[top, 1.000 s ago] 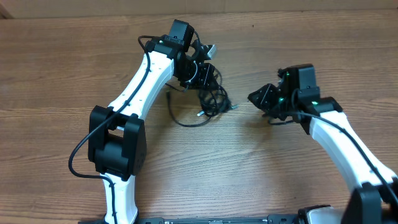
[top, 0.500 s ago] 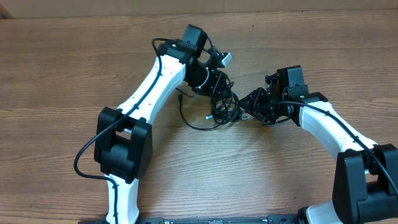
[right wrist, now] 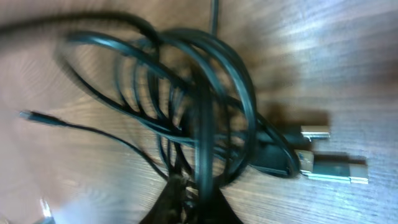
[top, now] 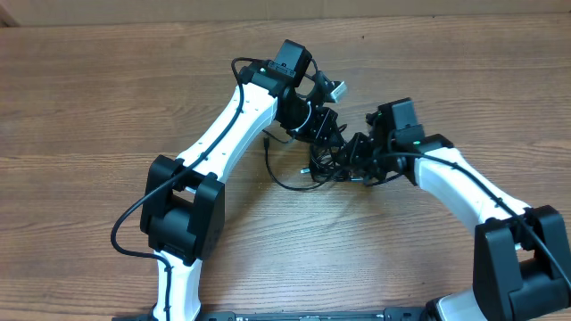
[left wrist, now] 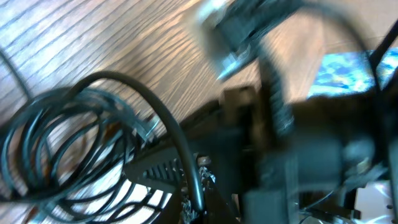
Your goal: Untangle cables
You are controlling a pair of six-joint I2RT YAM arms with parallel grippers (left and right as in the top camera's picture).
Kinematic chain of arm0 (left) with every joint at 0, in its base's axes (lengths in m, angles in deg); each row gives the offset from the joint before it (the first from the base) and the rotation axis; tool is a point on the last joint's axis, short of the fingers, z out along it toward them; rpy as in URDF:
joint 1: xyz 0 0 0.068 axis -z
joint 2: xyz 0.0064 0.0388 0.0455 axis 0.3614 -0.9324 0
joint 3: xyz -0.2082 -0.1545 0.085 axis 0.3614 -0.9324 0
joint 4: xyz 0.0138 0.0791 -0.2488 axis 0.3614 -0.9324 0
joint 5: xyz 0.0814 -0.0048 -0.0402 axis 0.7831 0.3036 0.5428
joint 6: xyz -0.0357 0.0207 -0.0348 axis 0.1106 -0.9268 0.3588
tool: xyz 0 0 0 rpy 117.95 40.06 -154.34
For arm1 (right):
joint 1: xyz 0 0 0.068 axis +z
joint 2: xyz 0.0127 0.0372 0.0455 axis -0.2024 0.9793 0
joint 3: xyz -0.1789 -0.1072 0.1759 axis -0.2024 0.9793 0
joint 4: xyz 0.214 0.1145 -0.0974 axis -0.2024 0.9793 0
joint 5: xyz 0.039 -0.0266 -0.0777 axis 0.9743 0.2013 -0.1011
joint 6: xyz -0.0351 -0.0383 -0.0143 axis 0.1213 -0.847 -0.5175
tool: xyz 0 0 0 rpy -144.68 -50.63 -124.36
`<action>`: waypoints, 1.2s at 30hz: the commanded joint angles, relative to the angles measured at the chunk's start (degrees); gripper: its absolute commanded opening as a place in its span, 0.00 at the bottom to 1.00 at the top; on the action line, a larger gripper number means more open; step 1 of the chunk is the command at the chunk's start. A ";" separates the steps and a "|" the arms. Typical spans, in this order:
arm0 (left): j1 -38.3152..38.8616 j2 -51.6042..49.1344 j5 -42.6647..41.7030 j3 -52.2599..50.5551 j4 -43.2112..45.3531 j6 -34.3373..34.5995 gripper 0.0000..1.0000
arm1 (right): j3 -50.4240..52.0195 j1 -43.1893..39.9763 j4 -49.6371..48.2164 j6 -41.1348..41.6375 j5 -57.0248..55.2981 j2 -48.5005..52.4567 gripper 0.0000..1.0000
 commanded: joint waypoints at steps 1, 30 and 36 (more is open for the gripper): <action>-0.83 1.07 -2.82 1.27 0.50 1.53 0.04 | 0.07 1.62 1.01 2.23 -8.09 0.48 0.04; -18.82 23.96 54.12 11.98 -15.58 23.65 0.04 | 0.07 1.62 8.20 1.05 -24.44 0.48 0.04; -21.00 23.89 57.66 11.98 -16.46 24.72 0.04 | 0.07 1.62 9.42 1.07 -31.74 0.48 0.04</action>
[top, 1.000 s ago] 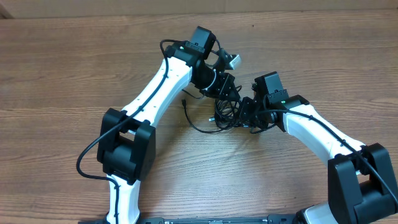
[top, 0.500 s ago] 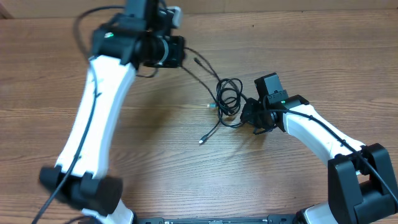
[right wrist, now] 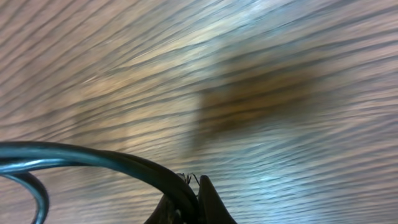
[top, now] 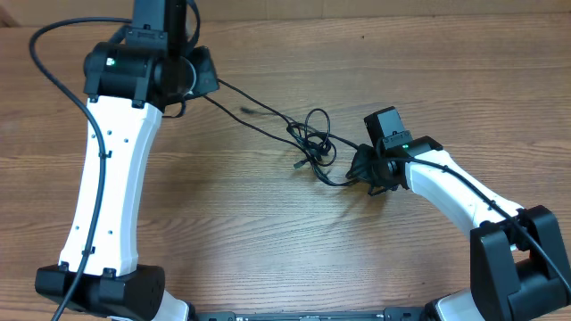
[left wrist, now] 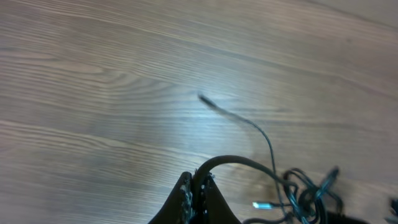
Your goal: Untangle cables
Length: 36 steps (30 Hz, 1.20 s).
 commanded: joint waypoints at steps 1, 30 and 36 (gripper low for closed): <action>-3.06 0.98 9.25 1.60 0.02 1.95 0.04 | 0.07 -0.44 1.33 0.00 -9.73 0.48 0.04; -10.86 -6.34 15.13 1.42 -6.16 3.80 0.04 | 0.07 -0.44 3.72 -0.02 -18.75 0.48 0.04; -10.58 -12.63 3.43 1.42 -10.16 2.19 0.04 | 0.07 -0.44 3.67 -0.02 -18.67 0.48 0.04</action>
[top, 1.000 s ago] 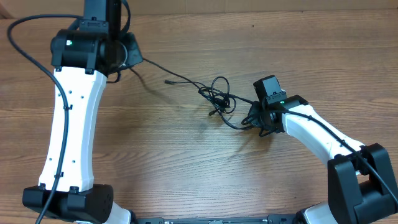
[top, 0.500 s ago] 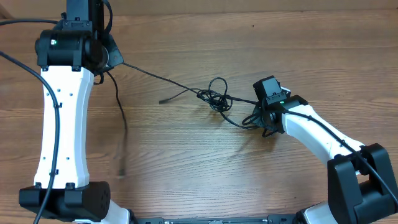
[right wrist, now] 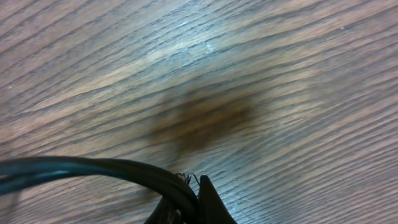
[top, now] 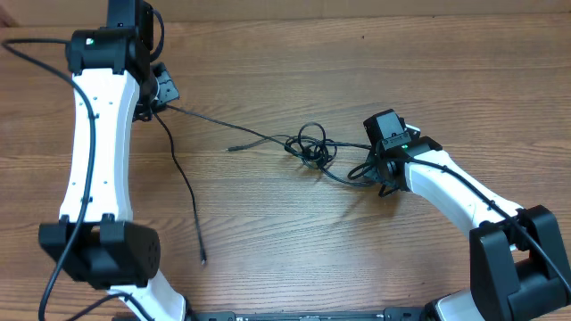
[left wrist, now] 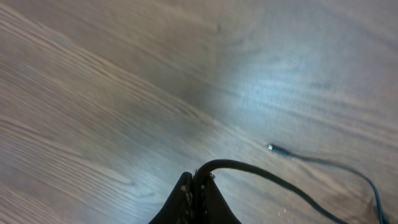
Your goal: Untangle cables
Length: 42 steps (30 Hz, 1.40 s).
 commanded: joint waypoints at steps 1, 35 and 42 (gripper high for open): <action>-0.79 -4.11 -6.45 1.40 -0.59 -1.55 0.04 | 0.07 -0.63 0.24 0.17 -3.43 0.48 0.04; 5.99 -16.61 -38.93 4.90 0.59 -17.53 0.62 | -16.50 -0.63 5.27 -10.14 20.00 -0.90 0.76; 10.88 -16.63 -39.36 3.32 1.44 -25.24 0.59 | -18.71 -0.63 7.82 -10.12 21.46 -0.76 1.00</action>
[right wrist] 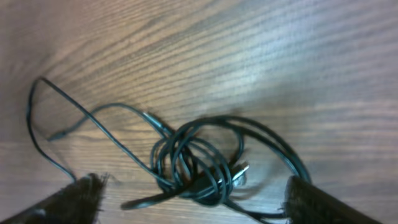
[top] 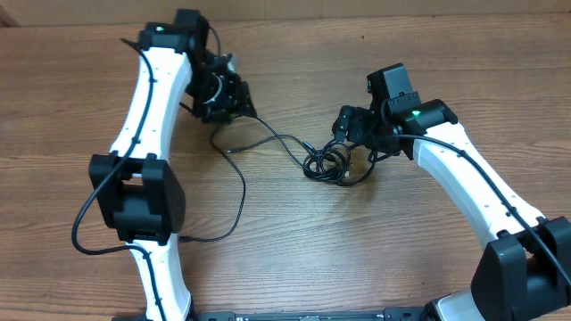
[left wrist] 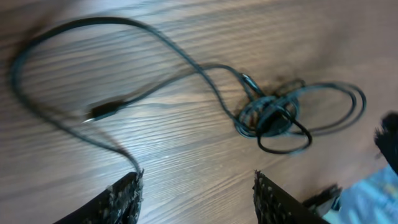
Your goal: Untangle cables
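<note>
A knot of black cables (top: 328, 164) lies on the wooden table (top: 294, 259) at mid-right, and it also shows in both wrist views (left wrist: 272, 114) (right wrist: 199, 163). A thin black cable (top: 268, 138) runs from the knot leftward, its small plug (left wrist: 102, 112) lying free. Another strand (top: 241, 189) curves down toward the left arm's base. My left gripper (top: 234, 96) hovers open at the cable's left end, with nothing between its fingers (left wrist: 124, 194). My right gripper (top: 344, 125) hangs open just behind the knot, its fingers (right wrist: 78, 198) spread wide either side of it.
A silver USB plug (right wrist: 240, 169) sticks out of the knot. The left arm's own supply cable (top: 89, 214) loops off the arm at the left. The table's back edge (top: 285, 18) runs along the top.
Both grippers were shut on cable strands and now stand open with the strands lying on the table. My left gripper has moved right toward the middle. My right gripper now sits higher, behind the knot.
Both grippers were shut on strands in one dense bundle at the table's middle. Then my left gripper was far back left with a strand stretched from the bundle, the right holding its side. The bundle shrank to a small knot with strands spread leftward, and now both grippers are open.
</note>
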You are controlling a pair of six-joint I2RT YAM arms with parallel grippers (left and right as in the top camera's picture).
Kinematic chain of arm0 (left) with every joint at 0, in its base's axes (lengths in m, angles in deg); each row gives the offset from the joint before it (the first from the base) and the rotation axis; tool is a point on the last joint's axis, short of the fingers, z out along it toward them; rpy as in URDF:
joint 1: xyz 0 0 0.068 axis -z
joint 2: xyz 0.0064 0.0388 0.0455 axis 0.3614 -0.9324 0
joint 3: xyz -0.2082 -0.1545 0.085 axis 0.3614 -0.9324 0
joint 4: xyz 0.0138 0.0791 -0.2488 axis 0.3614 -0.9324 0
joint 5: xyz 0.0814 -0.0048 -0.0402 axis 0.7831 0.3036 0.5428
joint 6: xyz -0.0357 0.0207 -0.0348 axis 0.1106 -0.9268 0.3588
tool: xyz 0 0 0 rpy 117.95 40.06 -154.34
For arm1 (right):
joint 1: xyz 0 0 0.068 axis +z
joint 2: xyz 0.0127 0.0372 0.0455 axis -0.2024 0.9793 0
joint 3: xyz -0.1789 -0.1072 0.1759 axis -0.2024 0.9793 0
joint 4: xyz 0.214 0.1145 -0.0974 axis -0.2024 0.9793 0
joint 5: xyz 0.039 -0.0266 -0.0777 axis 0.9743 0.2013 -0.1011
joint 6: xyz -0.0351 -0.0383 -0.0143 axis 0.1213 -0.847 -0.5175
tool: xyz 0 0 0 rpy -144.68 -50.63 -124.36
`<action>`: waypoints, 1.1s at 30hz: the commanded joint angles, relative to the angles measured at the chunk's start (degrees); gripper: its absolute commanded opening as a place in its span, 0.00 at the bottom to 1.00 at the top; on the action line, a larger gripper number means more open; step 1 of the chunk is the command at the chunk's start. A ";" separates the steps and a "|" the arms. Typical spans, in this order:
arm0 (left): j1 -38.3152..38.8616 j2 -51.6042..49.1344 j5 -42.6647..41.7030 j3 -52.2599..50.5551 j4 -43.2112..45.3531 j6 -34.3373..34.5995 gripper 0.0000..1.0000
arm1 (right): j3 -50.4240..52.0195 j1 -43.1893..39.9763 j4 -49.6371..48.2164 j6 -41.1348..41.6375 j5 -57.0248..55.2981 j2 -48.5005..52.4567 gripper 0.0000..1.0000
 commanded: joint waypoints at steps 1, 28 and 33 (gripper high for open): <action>3.48 -0.70 -2.62 -0.59 0.87 -4.94 0.59 | -0.13 -0.15 0.79 -0.35 1.44 -0.68 1.00; 19.96 -0.70 0.59 -16.85 19.65 11.17 0.11 | -0.04 -0.15 3.54 -0.35 1.44 -0.66 1.00; 18.14 -0.70 5.51 -16.85 18.40 10.54 0.43 | -0.04 -0.15 3.54 -0.35 1.42 -0.66 1.00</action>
